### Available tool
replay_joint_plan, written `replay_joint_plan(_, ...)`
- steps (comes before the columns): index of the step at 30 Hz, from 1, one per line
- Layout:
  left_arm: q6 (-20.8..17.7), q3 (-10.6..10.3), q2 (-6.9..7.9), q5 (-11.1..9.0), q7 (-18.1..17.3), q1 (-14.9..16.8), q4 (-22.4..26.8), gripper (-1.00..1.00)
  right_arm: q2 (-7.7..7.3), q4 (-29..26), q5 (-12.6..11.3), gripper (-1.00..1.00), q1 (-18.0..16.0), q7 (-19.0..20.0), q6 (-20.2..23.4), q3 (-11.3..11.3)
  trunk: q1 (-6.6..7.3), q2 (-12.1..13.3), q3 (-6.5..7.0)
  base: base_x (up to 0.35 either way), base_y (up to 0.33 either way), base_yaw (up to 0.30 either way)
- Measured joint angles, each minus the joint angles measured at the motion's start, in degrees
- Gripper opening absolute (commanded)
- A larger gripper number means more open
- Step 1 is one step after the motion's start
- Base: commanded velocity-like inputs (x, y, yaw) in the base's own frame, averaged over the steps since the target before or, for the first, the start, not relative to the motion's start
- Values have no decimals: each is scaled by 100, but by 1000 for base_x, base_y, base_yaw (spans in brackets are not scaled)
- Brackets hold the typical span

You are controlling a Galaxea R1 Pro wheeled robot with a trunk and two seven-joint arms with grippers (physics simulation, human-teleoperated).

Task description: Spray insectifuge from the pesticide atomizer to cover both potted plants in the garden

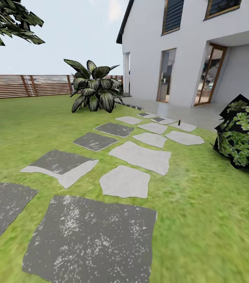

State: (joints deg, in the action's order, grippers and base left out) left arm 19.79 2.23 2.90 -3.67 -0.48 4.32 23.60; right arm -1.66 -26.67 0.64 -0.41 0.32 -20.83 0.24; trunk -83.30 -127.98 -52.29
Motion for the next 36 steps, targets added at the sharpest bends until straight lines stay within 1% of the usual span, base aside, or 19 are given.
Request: replay_joint_plan(36,5,-8,-7,0,0,-4,4,100,0,-6,0,100,0,0,-9,0,0,0,0,339,0,0)
